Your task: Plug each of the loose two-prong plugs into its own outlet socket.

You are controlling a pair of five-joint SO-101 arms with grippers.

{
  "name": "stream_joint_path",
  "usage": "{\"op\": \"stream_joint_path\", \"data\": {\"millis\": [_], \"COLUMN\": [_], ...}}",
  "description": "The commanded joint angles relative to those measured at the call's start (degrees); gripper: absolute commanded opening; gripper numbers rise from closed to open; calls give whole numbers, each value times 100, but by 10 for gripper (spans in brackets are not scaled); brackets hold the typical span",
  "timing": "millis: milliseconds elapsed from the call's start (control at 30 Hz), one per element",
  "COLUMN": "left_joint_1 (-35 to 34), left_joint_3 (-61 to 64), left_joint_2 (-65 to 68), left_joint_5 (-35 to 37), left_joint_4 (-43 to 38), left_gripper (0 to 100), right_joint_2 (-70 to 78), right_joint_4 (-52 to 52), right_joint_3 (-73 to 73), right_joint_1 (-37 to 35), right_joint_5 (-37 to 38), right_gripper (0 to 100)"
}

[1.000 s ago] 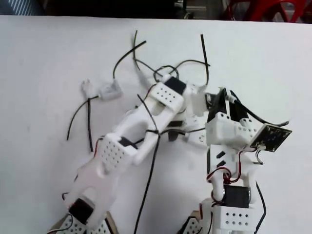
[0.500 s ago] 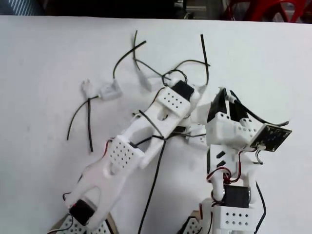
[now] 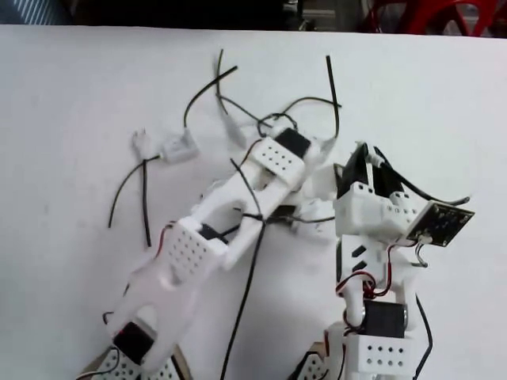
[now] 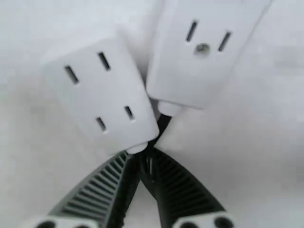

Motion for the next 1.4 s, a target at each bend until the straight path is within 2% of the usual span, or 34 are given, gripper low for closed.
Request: {"op": "stream_joint_path", "data": {"millis": [0,133,300,500,633,700,800,933,1133,1267,1367], "left_joint_1": [-338,-505,-1007,-1842,-2053,-2035,-2088,-2352,-2870,-3574,-3952], "left_joint_3": [1626,2901,4651,6831,8035,8431,8782,9108,9547,10092,10708], "left_joint_2": [-1640,-2703,-4022,-5420,-6167,-6527,-7152,-8110,-9613,-10457,-11037], "left_joint_5": [26,18,-26,-273,-299,-281,-220,273,615,1371,1468], "left_joint_4": [18,-167,-774,-1855,-2497,-2646,-2831,-3042,-3068,-3437,-3780], "left_gripper": [20,20,20,21,24,50,142,265,283,282,282], "right_joint_2": [-40,-40,-40,-40,-40,-40,-40,-40,-40,-40,-31], "right_joint_4": [-136,-136,-119,-110,-101,-84,-84,-84,145,523,787], "right_joint_3": [-44,-44,-44,-44,-44,-44,9,9,0,-18,-26], "right_joint_1": [48,40,31,22,-48,-136,-189,-207,-989,-1596,-1974], "right_joint_5": [26,26,26,26,35,35,35,44,914,1574,1952], "right_gripper": [17,17,17,17,17,17,17,17,17,17,17]}}
